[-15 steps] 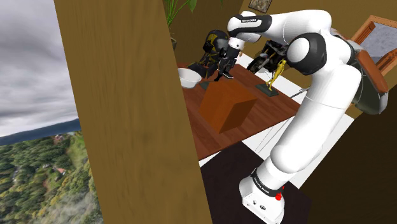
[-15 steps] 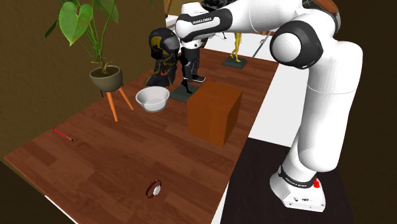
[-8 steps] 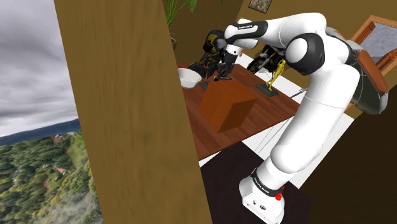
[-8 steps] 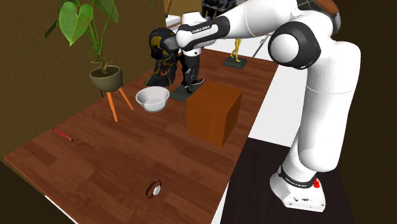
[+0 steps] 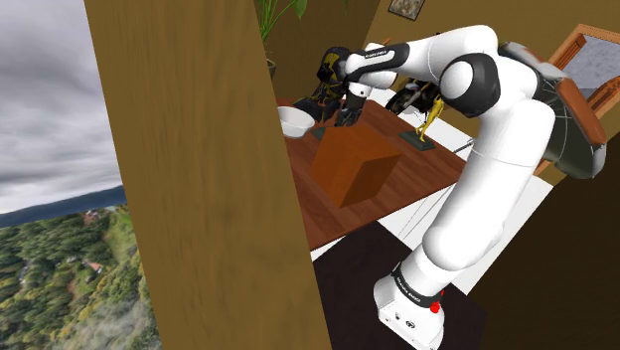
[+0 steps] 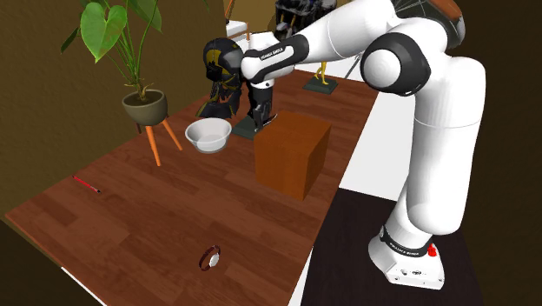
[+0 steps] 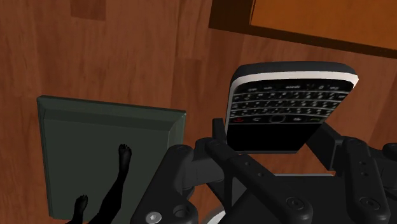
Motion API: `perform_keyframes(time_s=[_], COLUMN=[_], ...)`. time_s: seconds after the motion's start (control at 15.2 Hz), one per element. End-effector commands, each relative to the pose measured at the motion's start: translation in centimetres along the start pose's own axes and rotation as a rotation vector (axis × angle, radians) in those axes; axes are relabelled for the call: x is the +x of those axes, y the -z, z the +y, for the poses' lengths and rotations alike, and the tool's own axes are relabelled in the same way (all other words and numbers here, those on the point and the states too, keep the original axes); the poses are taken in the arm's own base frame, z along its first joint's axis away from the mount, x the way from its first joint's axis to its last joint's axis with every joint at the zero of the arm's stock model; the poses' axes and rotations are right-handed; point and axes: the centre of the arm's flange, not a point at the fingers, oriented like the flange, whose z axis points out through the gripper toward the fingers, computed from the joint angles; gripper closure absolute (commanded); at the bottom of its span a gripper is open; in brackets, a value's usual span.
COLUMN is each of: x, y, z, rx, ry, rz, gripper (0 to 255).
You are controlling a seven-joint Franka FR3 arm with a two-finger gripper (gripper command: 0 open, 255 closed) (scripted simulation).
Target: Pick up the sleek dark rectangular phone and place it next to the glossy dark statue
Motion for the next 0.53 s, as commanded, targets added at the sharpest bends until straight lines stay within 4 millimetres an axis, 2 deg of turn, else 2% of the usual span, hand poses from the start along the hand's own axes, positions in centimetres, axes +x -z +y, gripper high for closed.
perform_keyframes(time_s=[0.0, 0.46], x=[0.0, 0.1], y=[-1.1, -4.8], z=[0.0, 0.3], rx=[0.000, 0.000], ry=[0.000, 0.000], rz=[0.000, 0.000], gripper=[255, 255])
